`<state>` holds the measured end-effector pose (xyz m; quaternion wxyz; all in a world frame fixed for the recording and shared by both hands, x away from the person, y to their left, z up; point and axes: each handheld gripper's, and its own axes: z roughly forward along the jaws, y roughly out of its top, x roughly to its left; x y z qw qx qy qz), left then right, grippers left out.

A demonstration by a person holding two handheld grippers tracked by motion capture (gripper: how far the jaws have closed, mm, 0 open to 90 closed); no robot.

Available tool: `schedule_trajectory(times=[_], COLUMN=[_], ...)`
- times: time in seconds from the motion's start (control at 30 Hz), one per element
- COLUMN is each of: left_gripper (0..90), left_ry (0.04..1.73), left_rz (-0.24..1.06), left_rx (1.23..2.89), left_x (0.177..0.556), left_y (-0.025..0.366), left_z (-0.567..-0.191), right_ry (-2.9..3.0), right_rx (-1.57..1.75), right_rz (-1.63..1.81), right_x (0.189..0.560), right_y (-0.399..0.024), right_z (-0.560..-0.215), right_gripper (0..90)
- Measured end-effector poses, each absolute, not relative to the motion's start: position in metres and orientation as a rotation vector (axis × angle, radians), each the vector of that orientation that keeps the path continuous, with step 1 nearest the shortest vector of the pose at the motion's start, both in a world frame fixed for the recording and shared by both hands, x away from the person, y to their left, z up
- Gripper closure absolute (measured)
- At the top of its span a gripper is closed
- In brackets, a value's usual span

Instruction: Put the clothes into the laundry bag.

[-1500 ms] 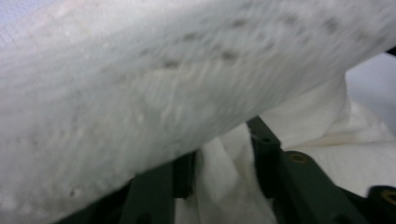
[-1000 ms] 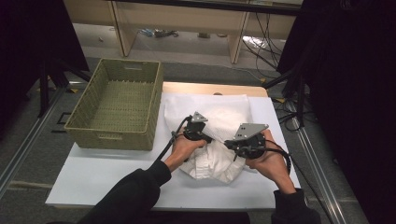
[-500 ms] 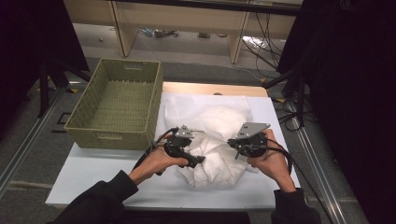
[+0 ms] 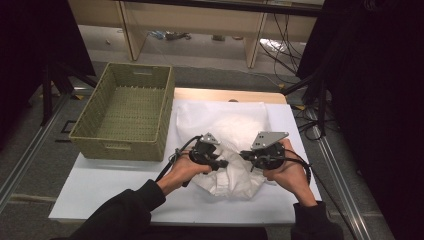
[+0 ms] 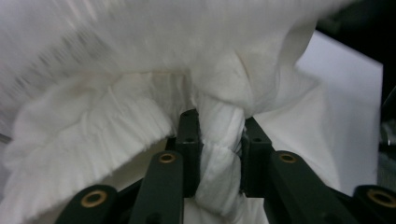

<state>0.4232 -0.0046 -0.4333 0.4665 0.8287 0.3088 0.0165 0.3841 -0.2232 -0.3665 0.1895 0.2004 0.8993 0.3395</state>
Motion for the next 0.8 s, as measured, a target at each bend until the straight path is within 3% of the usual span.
schedule_trajectory(times=[0.1,0.23,0.4,0.5,0.67,0.73,0.8], left_gripper=[78.5,78.9,75.4,64.6,31.0,27.3,24.9], left_ry=[0.775,0.781,0.903,0.902,0.847,0.856,0.859], left_rz=[0.096,0.165,0.161,0.133,0.193,0.235,0.405], left_rx=[1.954,1.944,1.918,1.931,2.014,2.006,2.028], left_x=[0.427,0.432,0.454,0.453,0.434,0.429,0.425], left_y=[-0.005,-0.013,-0.022,-0.015,0.014,0.021,0.039], left_z=[-0.416,-0.421,-0.462,-0.456,-0.44,-0.438,-0.435], right_ry=[2.526,2.536,2.569,2.564,2.56,2.549,2.551], right_rx=[0.535,0.542,0.537,0.566,0.576,0.596,0.568], right_rz=[0.982,0.984,1.001,0.946,0.943,0.933,0.943], right_x=[0.379,0.375,0.376,0.378,0.383,0.383,0.384], right_y=[-0.22,-0.218,-0.217,-0.217,-0.22,-0.22,-0.219], right_z=[-0.355,-0.351,-0.358,-0.368,-0.372,-0.372,-0.371], right_gripper=[90.0,90.0,90.0,90.0,90.0,90.0,90.0])
